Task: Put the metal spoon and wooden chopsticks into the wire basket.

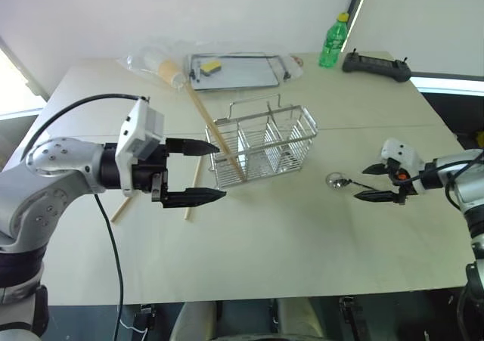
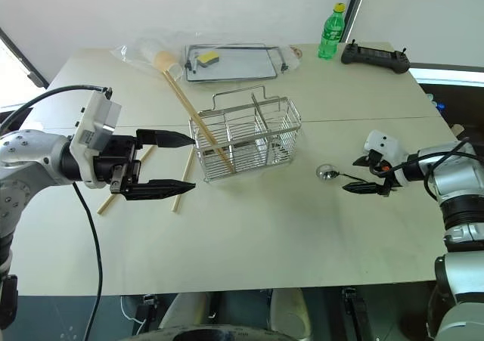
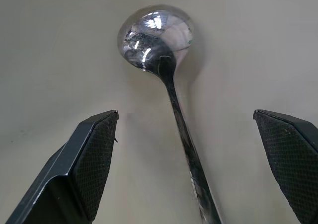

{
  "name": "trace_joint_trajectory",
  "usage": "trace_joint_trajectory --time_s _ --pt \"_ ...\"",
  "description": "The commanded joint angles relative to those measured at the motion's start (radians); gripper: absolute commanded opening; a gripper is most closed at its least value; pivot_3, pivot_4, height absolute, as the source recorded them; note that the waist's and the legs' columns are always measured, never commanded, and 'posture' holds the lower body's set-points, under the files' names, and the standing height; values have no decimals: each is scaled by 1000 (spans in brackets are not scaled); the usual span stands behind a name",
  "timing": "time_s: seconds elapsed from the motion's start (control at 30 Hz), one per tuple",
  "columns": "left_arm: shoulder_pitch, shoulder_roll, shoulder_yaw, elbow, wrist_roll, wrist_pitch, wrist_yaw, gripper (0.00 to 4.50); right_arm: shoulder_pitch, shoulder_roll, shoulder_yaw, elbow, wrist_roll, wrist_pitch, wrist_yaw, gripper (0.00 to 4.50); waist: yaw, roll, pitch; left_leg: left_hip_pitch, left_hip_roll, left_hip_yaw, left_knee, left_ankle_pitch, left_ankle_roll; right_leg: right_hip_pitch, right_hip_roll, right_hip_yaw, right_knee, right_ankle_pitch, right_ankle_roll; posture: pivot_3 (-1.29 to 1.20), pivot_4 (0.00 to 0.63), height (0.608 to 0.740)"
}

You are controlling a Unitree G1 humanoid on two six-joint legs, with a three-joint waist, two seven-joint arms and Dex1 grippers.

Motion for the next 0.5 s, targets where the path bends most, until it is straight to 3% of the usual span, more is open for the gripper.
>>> trace_joint_trajectory --time_s 0.03,0.2,0.23,0.33,0.5 --pt "2 30 13 -13 -10 -8 -34 4466 6 1 -22 -35 9 13 10 4500 0 0 0 0 0 0 0 0 0 0 0 0 0 0 0 0 150 709" --pt "6 47 -7 11 22 -31 -81 4466 7 19 -32 -48 14 28 -8 4500 -2 0 0 1 0 0 1 0 0 0 0 0 2 0 0 0 150 709" --pt "1 46 -11 15 25 -33 -84 4490 6 22 -37 -46 18 35 -8 4245 -2 0 0 1 0 0 1 0 0 0 0 0 2 0 0 0 150 709" --pt "-12 38 -17 22 35 -38 -88 4500 11 22 -46 -58 30 45 4 3195 -2 0 0 1 0 0 2 0 0 0 0 0 4 0 0 0 150 709" --pt "-17 34 -20 24 36 -43 -88 4500 37 19 -58 -96 40 67 -6 609 0 0 0 1 0 -1 3 0 0 -1 0 0 7 0 0 0 150 709"
